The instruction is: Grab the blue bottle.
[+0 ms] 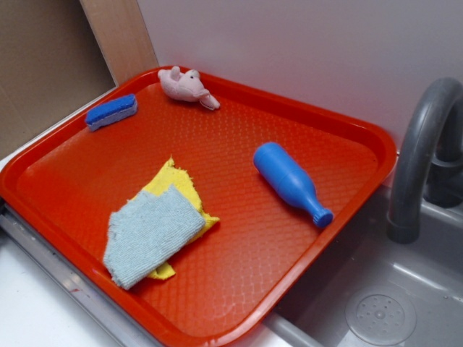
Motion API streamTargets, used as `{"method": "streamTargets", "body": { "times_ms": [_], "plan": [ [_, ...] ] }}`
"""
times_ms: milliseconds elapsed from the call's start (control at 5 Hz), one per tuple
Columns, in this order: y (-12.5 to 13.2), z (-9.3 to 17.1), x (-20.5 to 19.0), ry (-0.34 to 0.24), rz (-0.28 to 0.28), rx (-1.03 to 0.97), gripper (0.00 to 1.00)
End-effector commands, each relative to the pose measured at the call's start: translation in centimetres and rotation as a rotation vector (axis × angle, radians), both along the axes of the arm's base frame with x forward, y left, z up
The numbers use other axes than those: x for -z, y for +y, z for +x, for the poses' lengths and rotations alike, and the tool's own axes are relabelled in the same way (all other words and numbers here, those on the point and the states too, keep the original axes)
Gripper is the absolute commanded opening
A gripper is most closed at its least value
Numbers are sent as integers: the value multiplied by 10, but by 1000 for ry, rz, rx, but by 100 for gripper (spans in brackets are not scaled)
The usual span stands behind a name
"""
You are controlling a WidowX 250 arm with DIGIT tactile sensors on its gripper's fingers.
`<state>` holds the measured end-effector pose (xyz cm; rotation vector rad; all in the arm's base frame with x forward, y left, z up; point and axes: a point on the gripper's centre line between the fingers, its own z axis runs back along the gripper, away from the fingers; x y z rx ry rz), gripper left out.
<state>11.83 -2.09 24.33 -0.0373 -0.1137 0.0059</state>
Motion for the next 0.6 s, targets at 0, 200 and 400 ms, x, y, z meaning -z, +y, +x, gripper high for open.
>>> {"method": "streamTargets", "body": {
  "times_ms": [0, 200, 400],
  "plan": [
    [0, 0, 0, 0, 0, 0, 100],
    [-9, 27, -3, -65, 16, 249, 100],
    [-17, 45, -3, -128, 61, 466, 100]
  ]
}}
